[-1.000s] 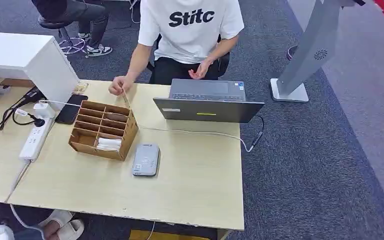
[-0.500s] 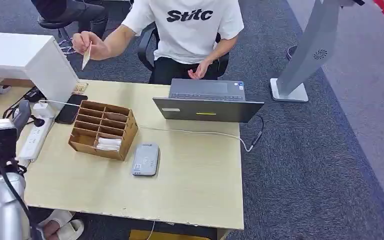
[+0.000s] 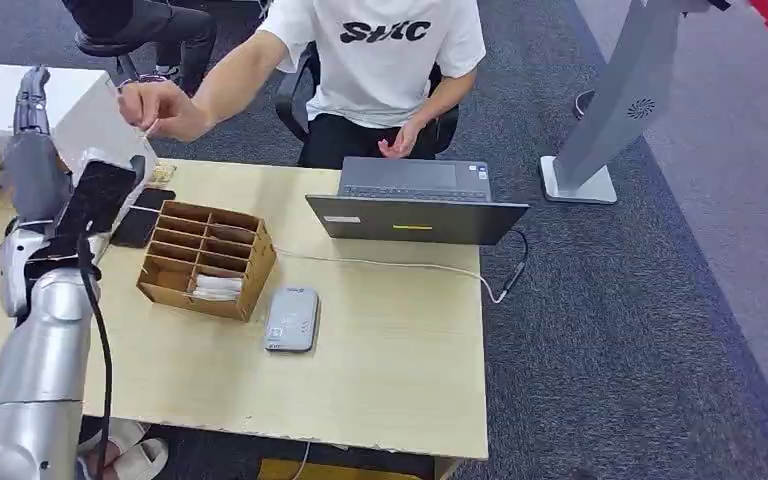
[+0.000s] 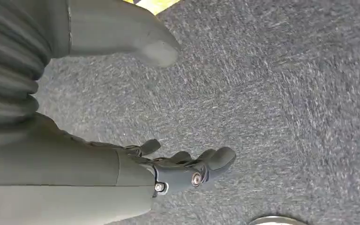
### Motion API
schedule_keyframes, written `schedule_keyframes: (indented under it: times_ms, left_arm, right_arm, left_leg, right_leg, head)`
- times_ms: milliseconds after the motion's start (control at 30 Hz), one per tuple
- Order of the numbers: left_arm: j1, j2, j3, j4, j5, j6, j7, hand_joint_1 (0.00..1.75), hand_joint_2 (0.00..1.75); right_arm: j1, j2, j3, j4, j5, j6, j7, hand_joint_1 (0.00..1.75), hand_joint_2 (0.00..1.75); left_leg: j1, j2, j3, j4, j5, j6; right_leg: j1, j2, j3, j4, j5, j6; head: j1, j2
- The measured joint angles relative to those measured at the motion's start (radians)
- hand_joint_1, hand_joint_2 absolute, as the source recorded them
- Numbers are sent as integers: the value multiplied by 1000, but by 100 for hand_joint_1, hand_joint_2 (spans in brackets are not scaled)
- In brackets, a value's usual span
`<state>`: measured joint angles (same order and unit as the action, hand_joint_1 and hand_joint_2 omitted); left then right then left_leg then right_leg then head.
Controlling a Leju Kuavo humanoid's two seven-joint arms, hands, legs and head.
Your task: Pass the card to the sensor for recognition and then transmit it.
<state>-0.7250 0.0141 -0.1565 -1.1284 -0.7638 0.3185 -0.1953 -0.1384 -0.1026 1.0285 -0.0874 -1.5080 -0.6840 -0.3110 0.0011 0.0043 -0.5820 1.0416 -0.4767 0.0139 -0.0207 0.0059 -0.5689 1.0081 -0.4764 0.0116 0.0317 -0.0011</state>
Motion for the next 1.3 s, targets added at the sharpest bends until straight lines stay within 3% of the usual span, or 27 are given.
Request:
schedule_keyframes:
  times_ms: [200, 233, 1100, 1300]
  left_arm:
    - [-50, -9, -68, 58, -58, -60, 41, 0, 175]
    - [-52, -11, -74, 61, -59, -63, 46, 175, 175]
    - [-48, -13, -116, 71, -83, -69, 51, 175, 175]
    - [-38, -19, -157, 68, -79, -144, 51, 175, 175]
  right_arm:
    - [1, 2, 37, -7, 2, 1, 24, 0, 175]
    - [2, 2, 38, -8, 3, 2, 27, 0, 175]
    - [1, 3, 63, -10, -2, 3, 39, 0, 175]
    - [2, 3, 81, -10, -32, 3, 38, 0, 175]
  left_leg:
    - [0, 0, -1, 0, 0, 0]
    - [0, 0, -1, 0, 0, 0]
    - [0, 0, -1, 0, 0, 0]
    - [0, -1, -1, 0, 0, 0]
  right_leg:
    - [0, 0, 0, 0, 0, 0]
    - [0, 0, 0, 0, 0, 0]
    - [0, 0, -1, 0, 0, 0]
    - [0, -1, -1, 0, 1, 1]
  head:
    - [0, 0]
    - [1, 0]
    - [1, 0]
    - [1, 0]
